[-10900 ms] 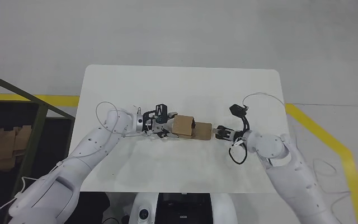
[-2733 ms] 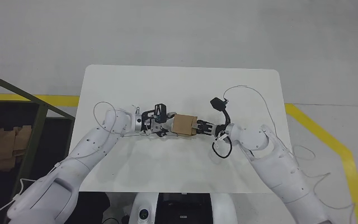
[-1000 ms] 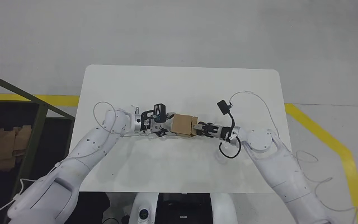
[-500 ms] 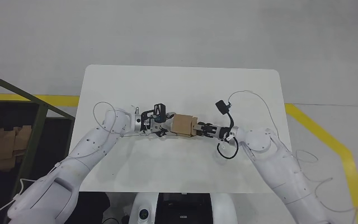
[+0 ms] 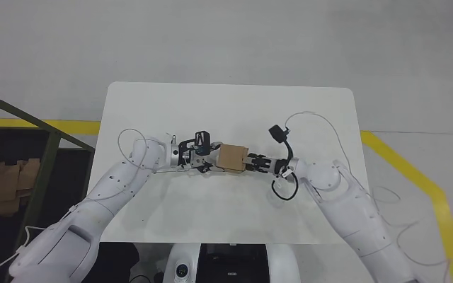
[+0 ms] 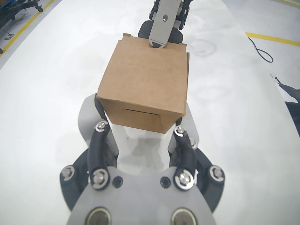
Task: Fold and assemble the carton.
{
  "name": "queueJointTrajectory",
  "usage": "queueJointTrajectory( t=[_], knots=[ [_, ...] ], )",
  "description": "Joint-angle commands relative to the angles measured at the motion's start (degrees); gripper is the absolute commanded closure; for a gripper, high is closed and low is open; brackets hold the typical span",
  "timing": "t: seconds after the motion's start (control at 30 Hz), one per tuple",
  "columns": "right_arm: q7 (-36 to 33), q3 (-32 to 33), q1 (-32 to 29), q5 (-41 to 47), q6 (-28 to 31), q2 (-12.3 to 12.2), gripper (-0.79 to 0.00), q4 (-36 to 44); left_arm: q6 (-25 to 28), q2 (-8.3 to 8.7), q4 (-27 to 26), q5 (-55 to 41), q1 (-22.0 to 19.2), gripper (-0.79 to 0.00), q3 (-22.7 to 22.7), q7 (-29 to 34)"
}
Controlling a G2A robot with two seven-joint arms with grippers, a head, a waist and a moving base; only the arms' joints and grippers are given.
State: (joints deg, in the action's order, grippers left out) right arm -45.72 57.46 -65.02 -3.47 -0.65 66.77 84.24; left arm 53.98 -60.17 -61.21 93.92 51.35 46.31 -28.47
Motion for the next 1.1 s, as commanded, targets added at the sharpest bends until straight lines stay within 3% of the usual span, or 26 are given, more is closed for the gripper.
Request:
queueJointTrajectory(
  t=[0.0, 0.27, 0.43, 0.57, 0.77, 1.07],
  knots=[
    [0.0, -0.2, 0.1, -0.3, -0.3, 0.0, -0.074, 0.2, 0.0, 0.00, -0.1, -0.1, 0.0, -0.526, 0.0, 0.0],
    [-0.2, -1.2, 0.9, -0.7, -0.9, 0.3, -0.086, -0.2, 0.2, -0.05, -0.2, -0.1, 0.0, -0.533, -0.1, 0.2],
    [-0.2, 0.0, 0.2, -0.9, -0.5, 0.0, -0.179, 0.1, 0.2, -0.08, -0.1, -0.3, 0.0, -0.523, -0.1, 0.5],
    [-0.4, 1.4, -0.9, -1.1, -0.4, -0.4, -0.206, 1.2, 0.3, -0.12, -0.2, -0.3, -0.1, -0.529, -0.2, 0.6],
    [-0.1, 3.1, -2.2, -1.0, -0.2, -0.8, -0.185, 2.4, 0.2, -0.20, -0.1, -0.3, -0.3, -0.529, -0.3, 0.7],
    [0.1, 1.8, -1.0, -0.3, 0.3, -0.4, -0.071, 1.0, 0.3, -0.26, 0.2, -0.4, -0.4, -0.533, -0.4, 0.6]
  ],
)
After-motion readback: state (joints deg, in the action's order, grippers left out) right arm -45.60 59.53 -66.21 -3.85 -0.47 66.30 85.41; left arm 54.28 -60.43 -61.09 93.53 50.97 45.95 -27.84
